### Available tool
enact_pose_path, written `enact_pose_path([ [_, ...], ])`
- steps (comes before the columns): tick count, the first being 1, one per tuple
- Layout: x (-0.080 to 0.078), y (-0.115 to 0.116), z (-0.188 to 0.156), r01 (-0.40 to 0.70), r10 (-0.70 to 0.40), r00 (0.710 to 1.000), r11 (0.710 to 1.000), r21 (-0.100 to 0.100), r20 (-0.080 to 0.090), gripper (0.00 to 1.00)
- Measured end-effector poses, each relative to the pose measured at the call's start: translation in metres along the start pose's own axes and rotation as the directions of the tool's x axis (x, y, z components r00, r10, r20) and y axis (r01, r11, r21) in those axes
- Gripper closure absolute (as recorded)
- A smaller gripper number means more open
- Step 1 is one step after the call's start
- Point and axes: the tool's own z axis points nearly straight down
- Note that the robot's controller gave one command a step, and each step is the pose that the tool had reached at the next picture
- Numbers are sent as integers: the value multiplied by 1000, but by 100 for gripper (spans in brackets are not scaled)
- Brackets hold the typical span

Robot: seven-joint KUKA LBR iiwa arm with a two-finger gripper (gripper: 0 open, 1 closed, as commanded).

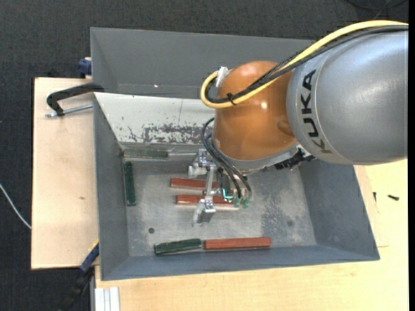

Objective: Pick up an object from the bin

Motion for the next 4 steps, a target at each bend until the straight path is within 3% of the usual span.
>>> enact_pose_path([
  [1,-2,-1,-4,-2,2,1000,1000,-1,8,0],
  [2,-25,-38,60,23,-23,1000,1000,-2,14,0],
  [3,-48,-76,127,-4,4,1000,1000,-8,30,0],
  [4,-46,-74,126,-31,32,999,1000,-3,24,0],
])
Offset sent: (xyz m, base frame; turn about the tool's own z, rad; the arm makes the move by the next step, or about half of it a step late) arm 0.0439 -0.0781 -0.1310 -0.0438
